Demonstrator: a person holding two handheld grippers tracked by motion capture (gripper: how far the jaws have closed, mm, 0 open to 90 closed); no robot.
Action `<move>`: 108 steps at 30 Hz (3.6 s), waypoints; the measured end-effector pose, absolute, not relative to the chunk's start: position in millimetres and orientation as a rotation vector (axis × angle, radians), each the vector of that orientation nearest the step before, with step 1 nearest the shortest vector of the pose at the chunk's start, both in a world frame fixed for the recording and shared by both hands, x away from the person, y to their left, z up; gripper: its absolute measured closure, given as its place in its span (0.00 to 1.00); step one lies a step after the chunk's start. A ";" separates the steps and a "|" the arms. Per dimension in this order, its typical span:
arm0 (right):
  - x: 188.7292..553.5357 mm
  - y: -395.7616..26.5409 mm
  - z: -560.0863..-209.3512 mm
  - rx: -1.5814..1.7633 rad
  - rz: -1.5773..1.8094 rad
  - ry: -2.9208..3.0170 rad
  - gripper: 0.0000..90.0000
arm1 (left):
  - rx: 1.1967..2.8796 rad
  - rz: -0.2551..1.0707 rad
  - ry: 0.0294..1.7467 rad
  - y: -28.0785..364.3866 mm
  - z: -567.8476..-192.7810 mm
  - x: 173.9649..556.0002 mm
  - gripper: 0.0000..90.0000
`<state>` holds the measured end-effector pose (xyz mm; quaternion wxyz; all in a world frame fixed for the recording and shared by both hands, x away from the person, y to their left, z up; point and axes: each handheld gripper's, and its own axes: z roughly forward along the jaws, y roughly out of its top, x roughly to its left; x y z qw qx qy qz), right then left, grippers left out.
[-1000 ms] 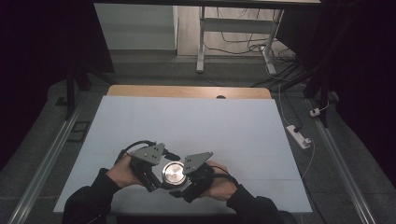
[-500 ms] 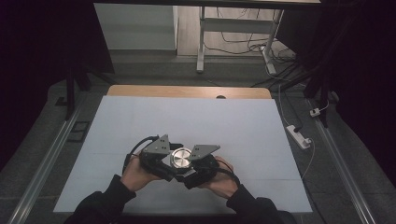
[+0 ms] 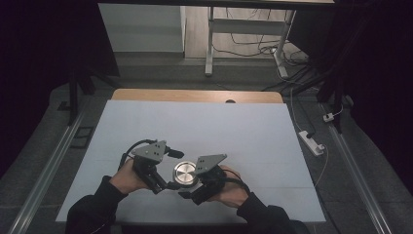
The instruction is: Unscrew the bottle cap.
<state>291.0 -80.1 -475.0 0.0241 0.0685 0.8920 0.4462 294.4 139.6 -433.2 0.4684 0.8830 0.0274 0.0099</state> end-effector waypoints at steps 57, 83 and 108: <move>297.5 -83.8 -475.1 0.488 1.357 2.620 0.16 | 2.068 0.109 0.400 121.6 -429.3 294.2 0.10; 297.4 -82.2 -474.9 0.506 1.345 2.617 0.16 | 2.132 0.216 0.471 107.2 -436.0 288.0 0.22; 298.4 -83.8 -474.9 0.567 1.354 2.553 0.16 | 2.015 0.229 0.610 108.2 -430.0 285.0 0.23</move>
